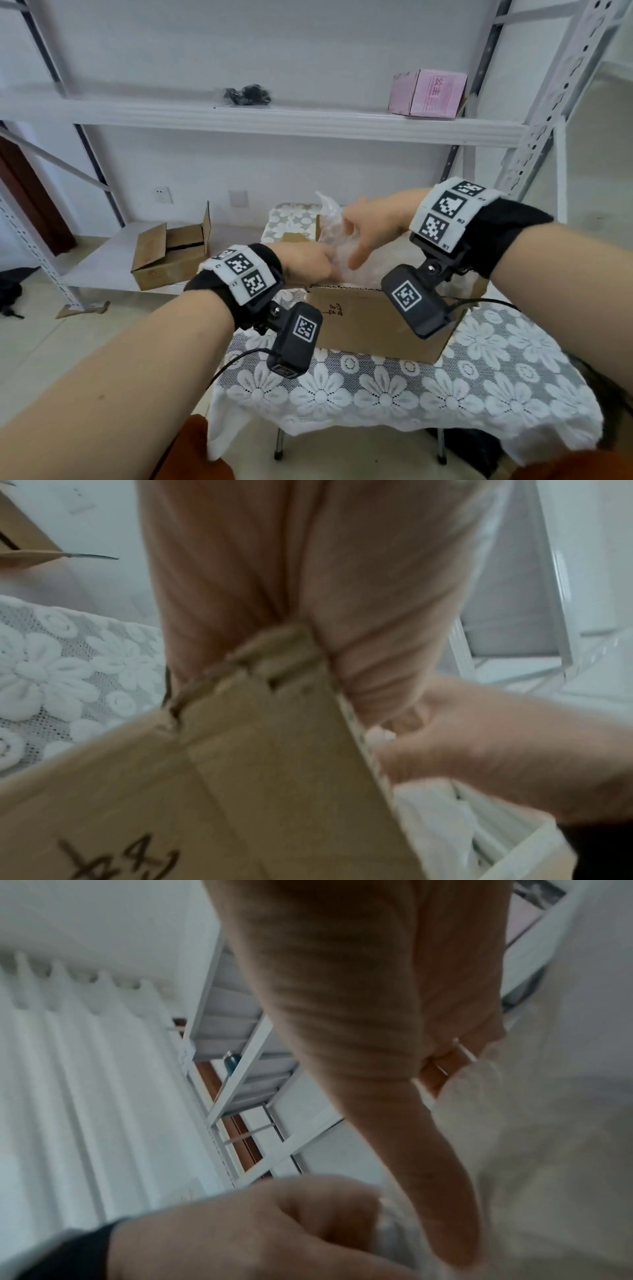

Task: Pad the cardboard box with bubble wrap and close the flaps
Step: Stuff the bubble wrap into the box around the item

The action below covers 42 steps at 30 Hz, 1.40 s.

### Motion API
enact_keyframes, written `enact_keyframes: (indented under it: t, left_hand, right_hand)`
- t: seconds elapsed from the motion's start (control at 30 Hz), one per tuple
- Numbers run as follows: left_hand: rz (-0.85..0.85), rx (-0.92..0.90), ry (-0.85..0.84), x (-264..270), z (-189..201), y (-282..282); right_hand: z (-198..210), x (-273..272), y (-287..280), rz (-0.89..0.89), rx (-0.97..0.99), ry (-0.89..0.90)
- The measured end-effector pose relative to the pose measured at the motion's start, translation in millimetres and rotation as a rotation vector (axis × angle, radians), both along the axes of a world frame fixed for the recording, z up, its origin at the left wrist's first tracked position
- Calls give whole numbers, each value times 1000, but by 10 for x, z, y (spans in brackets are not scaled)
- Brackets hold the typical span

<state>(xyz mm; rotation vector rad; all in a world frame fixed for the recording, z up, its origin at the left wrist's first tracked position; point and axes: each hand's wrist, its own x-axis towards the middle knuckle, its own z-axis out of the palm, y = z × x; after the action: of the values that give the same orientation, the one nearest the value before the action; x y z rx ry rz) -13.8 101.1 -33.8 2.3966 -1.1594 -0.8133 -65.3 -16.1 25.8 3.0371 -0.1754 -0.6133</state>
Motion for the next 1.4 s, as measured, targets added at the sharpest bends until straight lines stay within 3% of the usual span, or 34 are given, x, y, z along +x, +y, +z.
enact_keyframes:
  t: [0.17, 0.23, 0.3, 0.37, 0.63, 0.9, 1.1, 1.2, 1.4]
  left_hand:
    - [151, -195, 199, 202, 175, 186]
    - [215, -275, 122, 247, 261, 217]
    - [226, -279, -60, 267, 302, 217]
    - [179, -257, -130, 266, 284, 197]
    - [30, -110, -122, 286, 199, 97]
    - [-24, -48, -257, 222, 123, -25]
    - [-33, 33, -456, 158, 73, -72]
    - [-57, 24, -436, 154, 47, -91]
    - [-99, 95, -346, 195, 24, -135]
  right_hand:
    - [-62, 39, -12, -10, -57, 70]
    - [-42, 38, -7, 20, -52, 115]
    - [-50, 45, -2, 19, -44, 141]
    - [-68, 53, 9, -2, -10, 152]
    - [-108, 57, 43, 9, 61, 192]
    - [-169, 25, -6, 31, 118, 123]
    - [-75, 26, -125, 28, 240, 104]
    - [-50, 7, -192, 4, 240, -6]
    - [-201, -5, -138, 99, 198, 111]
